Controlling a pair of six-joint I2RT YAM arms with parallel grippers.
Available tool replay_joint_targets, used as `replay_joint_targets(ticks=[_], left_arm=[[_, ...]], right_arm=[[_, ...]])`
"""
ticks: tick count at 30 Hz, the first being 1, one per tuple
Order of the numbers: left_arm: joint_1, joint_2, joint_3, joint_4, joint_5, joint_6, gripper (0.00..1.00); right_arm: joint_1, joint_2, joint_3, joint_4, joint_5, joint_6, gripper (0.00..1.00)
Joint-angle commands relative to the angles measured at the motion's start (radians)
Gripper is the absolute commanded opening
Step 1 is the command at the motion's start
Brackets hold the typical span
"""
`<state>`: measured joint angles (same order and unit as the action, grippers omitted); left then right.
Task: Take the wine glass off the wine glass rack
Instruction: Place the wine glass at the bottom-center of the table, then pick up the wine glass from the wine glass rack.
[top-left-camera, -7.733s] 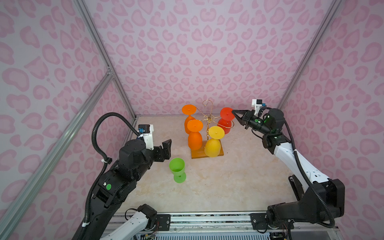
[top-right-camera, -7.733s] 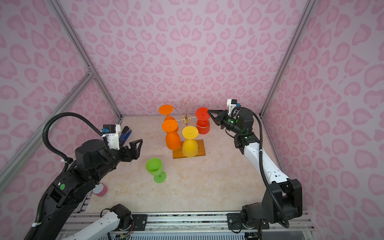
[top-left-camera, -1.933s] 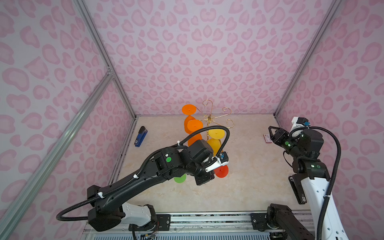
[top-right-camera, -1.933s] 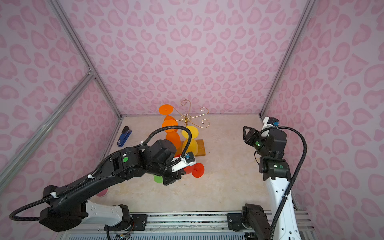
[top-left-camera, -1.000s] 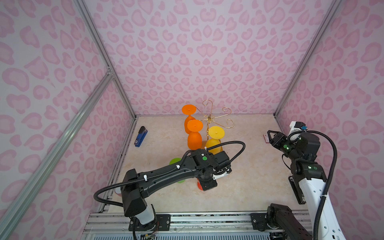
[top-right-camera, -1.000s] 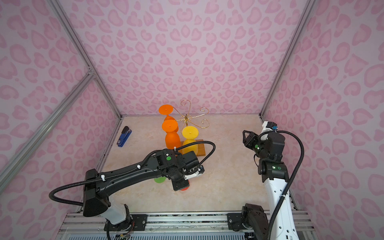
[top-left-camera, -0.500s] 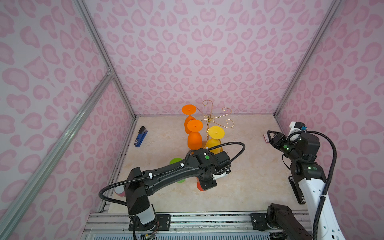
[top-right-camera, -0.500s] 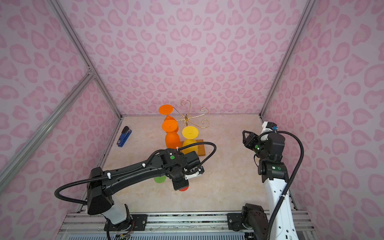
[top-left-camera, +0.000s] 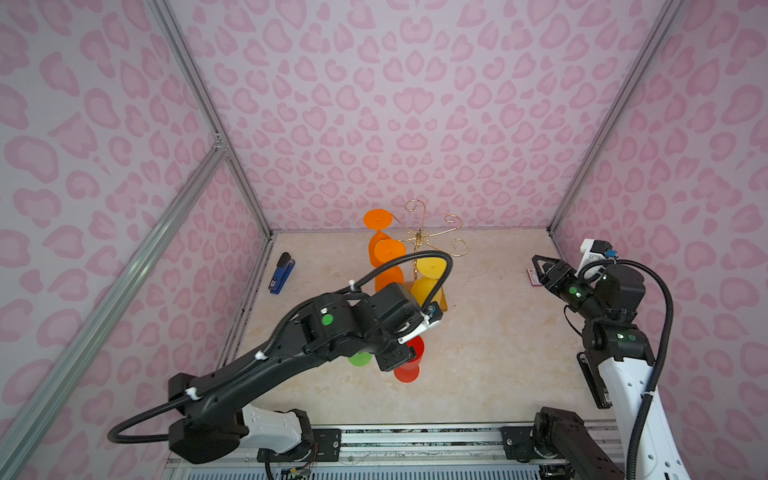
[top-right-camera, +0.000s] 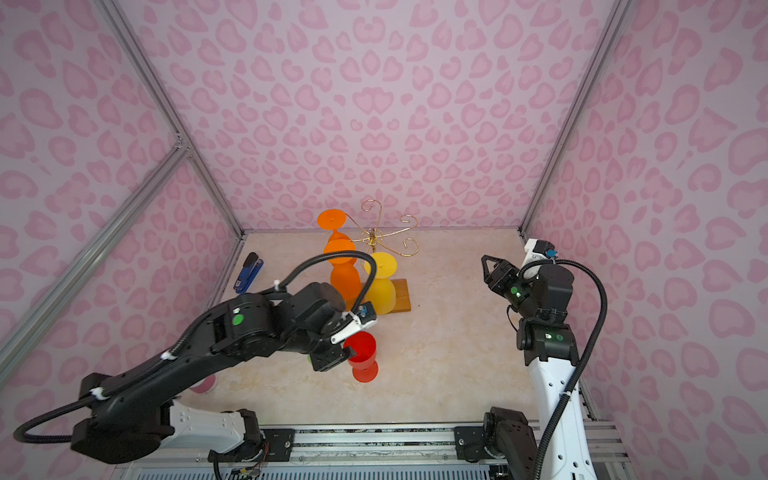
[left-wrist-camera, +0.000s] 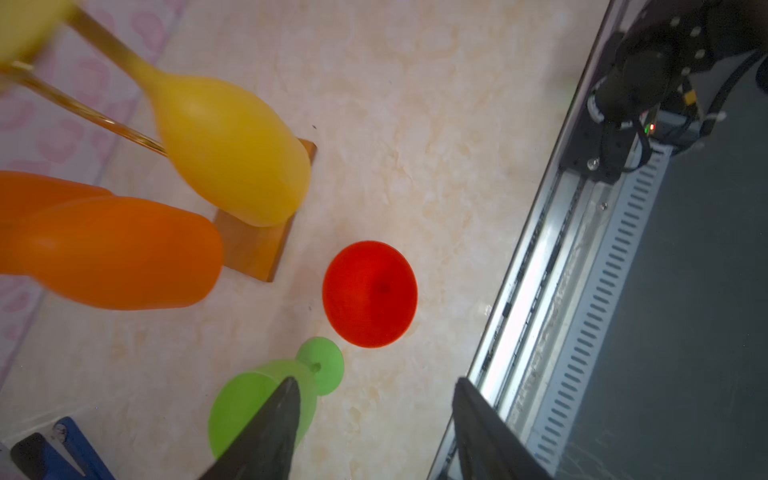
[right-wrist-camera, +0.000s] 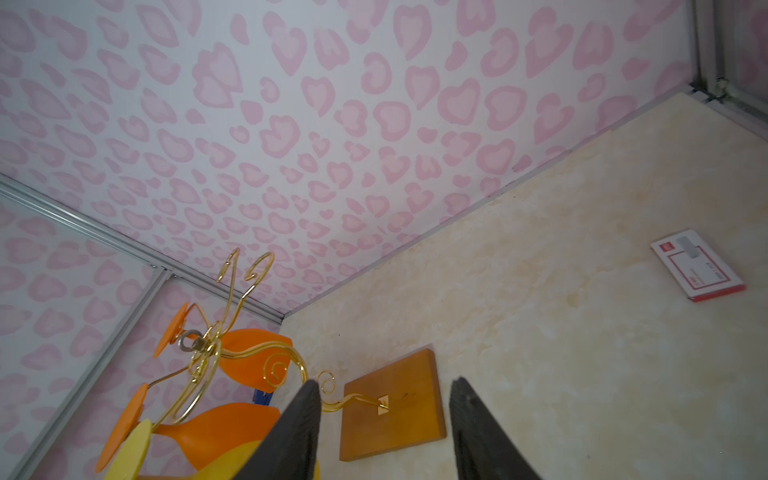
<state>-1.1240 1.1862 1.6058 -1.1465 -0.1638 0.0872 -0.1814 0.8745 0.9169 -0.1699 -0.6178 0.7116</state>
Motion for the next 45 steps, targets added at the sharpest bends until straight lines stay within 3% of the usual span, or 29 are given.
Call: replay_joint_targets(ticks=[1,6,12,22,29,45], left_arm=[[0.034,-0.147,-0.059,0.259,-0.129,-0.06,0.69],[0.124,-0.324,-0.215,0.527,-0.255,-0.115,0.79],[0.276,-0.357,-0.298,0.632,-0.268,-0.199,0.83],[0.477,-0.339,-0.35,0.71,-0.092,-0.282,0.85],[0.521,-0.315,-0.363,0.732,-0.014,-0.297,0.86],[0.547,-0.307,-0.371,0.74,0.026,-0.297,0.86]], right_arm=[[0.033,0.001,-0.019,0.181,-0.12,0.17,0.53],[0.265,0.036,0.012,0.186,-0.042,0.17,0.57],[0.472,0.12,0.033,0.204,0.034,0.156,0.57],[0.586,0.203,0.048,0.265,0.064,0.176,0.57],[0.617,0.244,0.068,0.3,0.065,0.189,0.53],[0.643,0.281,0.096,0.294,0.038,0.193,0.45]])
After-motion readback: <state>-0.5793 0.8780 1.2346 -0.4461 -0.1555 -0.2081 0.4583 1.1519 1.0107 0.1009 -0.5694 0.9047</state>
